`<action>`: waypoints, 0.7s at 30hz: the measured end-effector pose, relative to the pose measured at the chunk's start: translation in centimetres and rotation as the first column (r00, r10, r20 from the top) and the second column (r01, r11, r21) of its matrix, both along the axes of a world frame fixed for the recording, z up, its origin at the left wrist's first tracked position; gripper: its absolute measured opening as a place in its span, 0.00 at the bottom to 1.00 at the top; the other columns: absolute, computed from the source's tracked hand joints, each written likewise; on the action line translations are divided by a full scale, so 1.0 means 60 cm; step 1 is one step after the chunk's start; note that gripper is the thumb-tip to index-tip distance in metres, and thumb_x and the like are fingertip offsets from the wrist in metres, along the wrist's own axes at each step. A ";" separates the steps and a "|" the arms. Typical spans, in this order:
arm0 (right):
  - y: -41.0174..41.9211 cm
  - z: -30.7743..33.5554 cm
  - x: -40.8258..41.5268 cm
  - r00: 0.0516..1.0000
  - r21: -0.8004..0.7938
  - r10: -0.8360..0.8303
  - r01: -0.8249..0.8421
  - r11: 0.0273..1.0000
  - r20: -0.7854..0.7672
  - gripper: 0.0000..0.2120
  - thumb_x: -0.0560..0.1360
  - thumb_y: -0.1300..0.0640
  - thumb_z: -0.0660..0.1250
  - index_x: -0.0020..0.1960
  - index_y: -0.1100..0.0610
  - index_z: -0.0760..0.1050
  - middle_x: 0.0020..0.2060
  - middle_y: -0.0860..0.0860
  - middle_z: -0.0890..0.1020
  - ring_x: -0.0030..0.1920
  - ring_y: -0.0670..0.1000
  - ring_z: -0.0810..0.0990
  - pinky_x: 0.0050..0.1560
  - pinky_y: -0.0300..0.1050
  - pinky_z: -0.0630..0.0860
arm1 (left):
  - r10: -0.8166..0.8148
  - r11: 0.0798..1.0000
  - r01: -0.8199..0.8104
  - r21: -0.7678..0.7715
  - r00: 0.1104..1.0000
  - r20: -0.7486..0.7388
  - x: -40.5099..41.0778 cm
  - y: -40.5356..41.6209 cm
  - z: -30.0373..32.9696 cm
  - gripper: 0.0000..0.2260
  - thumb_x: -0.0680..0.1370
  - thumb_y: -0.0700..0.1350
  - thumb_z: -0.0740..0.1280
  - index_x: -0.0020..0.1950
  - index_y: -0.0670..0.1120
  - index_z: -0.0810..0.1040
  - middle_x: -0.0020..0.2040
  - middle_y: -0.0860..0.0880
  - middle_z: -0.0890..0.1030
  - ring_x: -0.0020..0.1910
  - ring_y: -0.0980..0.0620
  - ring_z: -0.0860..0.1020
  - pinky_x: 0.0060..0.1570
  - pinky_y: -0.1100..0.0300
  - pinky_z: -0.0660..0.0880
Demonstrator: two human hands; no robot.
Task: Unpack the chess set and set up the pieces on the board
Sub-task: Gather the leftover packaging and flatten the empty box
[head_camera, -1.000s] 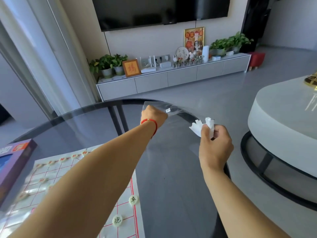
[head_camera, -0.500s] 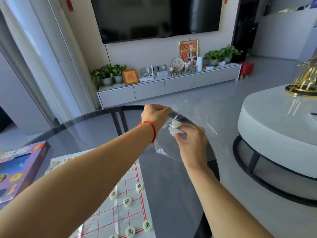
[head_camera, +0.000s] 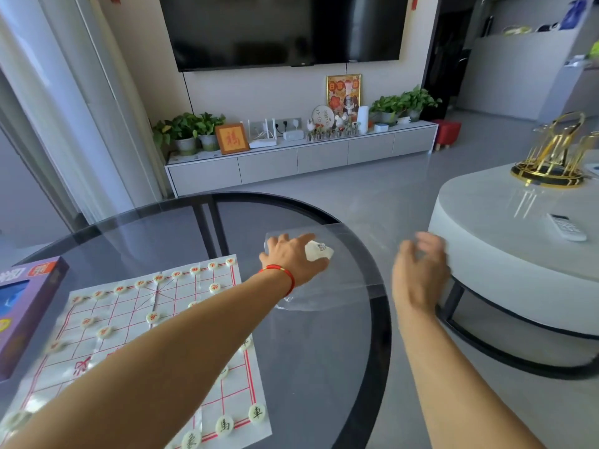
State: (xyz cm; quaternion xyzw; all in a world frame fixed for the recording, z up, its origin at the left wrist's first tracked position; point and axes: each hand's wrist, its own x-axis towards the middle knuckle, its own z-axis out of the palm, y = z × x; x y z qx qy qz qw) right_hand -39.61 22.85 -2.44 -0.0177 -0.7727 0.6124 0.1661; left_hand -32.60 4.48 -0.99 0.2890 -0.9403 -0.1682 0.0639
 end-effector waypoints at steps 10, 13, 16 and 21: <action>-0.044 -0.029 0.020 0.862 0.536 0.424 -0.505 0.676 0.277 0.31 0.78 0.38 0.65 0.77 0.43 0.63 0.70 0.51 0.75 0.68 0.61 0.73 0.67 0.60 0.71 | -0.006 0.957 0.107 0.270 0.937 -0.350 -0.001 0.038 -0.005 0.22 0.72 0.37 0.67 0.66 0.51 0.79 0.55 0.45 0.83 0.54 0.44 0.80 0.53 0.54 0.79; -0.042 0.042 0.051 0.824 0.209 0.544 -0.566 0.798 0.159 0.23 0.82 0.42 0.59 0.77 0.40 0.65 0.71 0.47 0.75 0.68 0.51 0.74 0.70 0.55 0.68 | 0.144 0.827 0.206 0.524 0.822 -0.551 0.050 0.050 0.046 0.16 0.72 0.36 0.66 0.54 0.50 0.85 0.41 0.49 0.85 0.40 0.49 0.82 0.44 0.55 0.80; -0.053 0.113 0.116 0.597 -0.099 0.803 -0.798 0.594 0.005 0.20 0.81 0.37 0.60 0.72 0.33 0.68 0.69 0.40 0.77 0.67 0.46 0.77 0.67 0.57 0.76 | 0.236 0.631 0.406 0.661 0.712 -0.662 0.133 0.041 0.109 0.12 0.75 0.32 0.64 0.53 0.42 0.84 0.42 0.41 0.83 0.39 0.46 0.80 0.42 0.53 0.78; -0.113 0.165 0.280 0.345 -0.281 0.931 -0.911 0.301 -0.121 0.20 0.79 0.65 0.69 0.69 0.54 0.73 0.56 0.56 0.85 0.53 0.55 0.87 0.46 0.49 0.84 | 0.136 0.787 0.379 0.488 0.664 -0.735 0.326 -0.011 0.170 0.14 0.76 0.33 0.69 0.60 0.43 0.81 0.55 0.43 0.83 0.52 0.49 0.82 0.55 0.53 0.80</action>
